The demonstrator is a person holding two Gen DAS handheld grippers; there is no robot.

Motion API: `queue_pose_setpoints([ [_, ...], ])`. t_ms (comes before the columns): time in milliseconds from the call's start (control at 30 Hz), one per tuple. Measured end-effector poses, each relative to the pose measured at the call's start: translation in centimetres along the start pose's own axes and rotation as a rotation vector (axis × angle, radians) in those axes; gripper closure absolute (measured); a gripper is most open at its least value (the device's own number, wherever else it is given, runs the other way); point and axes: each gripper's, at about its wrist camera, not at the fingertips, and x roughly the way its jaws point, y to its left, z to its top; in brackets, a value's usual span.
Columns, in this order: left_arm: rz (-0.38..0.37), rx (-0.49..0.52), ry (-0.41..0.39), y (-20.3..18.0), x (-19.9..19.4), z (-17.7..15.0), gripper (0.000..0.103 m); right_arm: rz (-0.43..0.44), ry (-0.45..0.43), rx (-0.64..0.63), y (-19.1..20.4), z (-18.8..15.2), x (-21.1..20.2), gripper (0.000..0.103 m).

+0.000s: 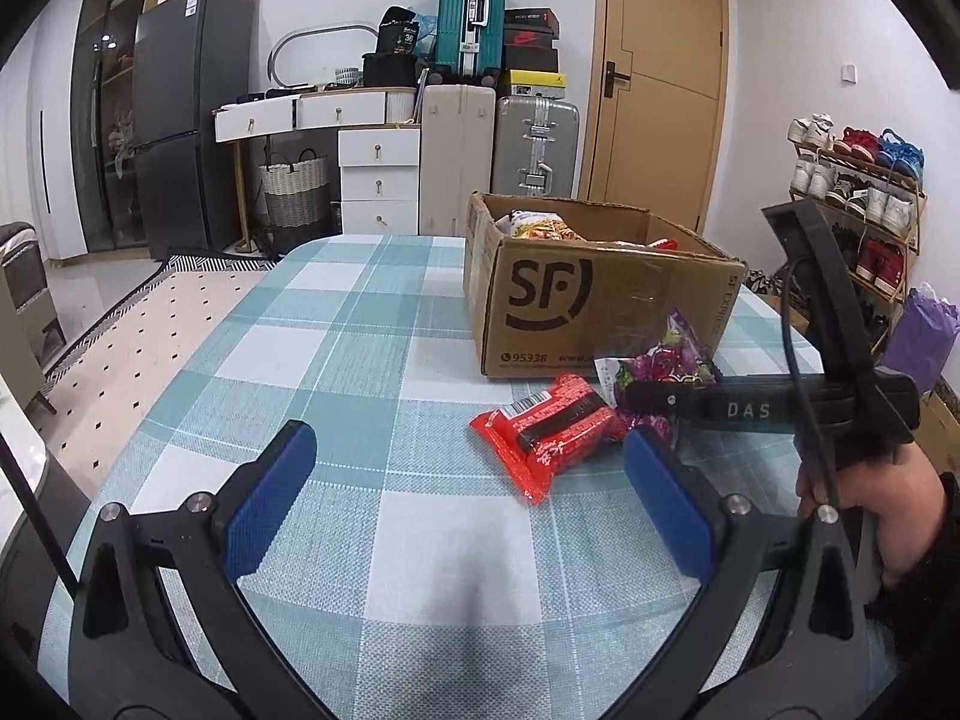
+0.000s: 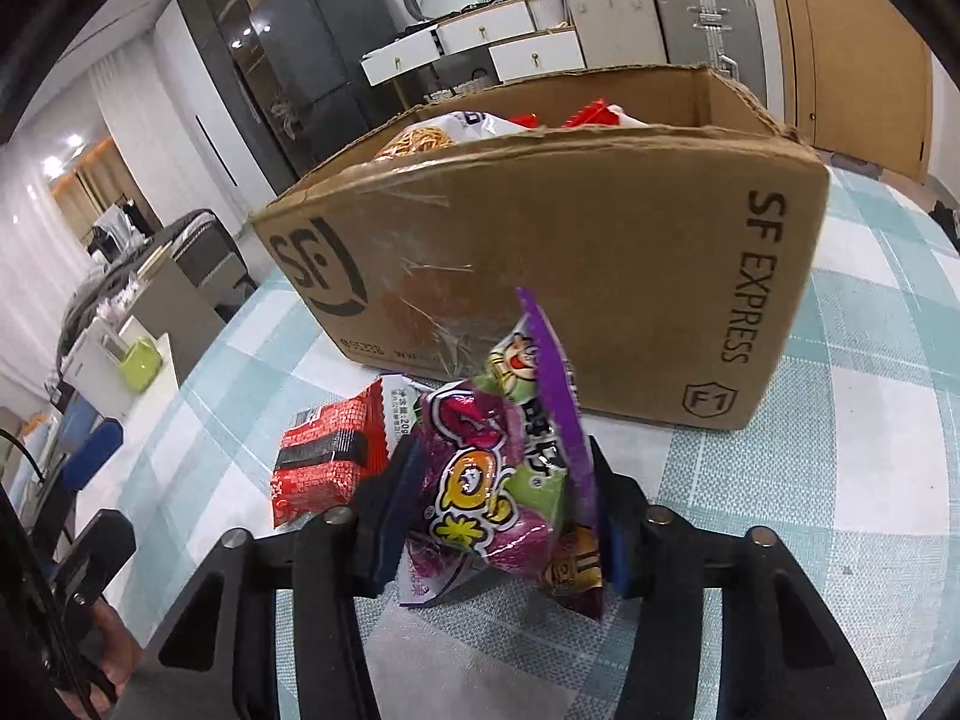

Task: Organize snacks
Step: 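Grasp the purple candy bag with the right gripper and lift it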

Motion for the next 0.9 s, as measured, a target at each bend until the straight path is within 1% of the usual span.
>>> queue_pose_setpoints([
  [133,0.004,-0.01,0.0,0.2,0.0,0.0,0.001,0.014,-0.012,0.007,-0.2,0.0,-0.3,0.062],
  [367,0.011,0.0,-0.004,0.1,0.0,0.0,0.001,-0.015,-0.054,-0.021,0.4,-0.6,-1.0,0.064],
  [733,0.017,0.003,0.026,0.0,0.8,0.0,0.001,-0.007,-0.149,0.028,-0.7,-5.5,-7.1,0.064],
  [800,0.021,0.006,0.041,0.0,1.1,0.0,0.001,0.006,-0.176,0.042,-1.0,-6.2,-8.5,0.064],
  [900,0.027,0.001,0.086,0.1,2.1,0.0,0.001,-0.004,-0.21,0.045,-1.3,-7.1,-10.1,0.064],
])
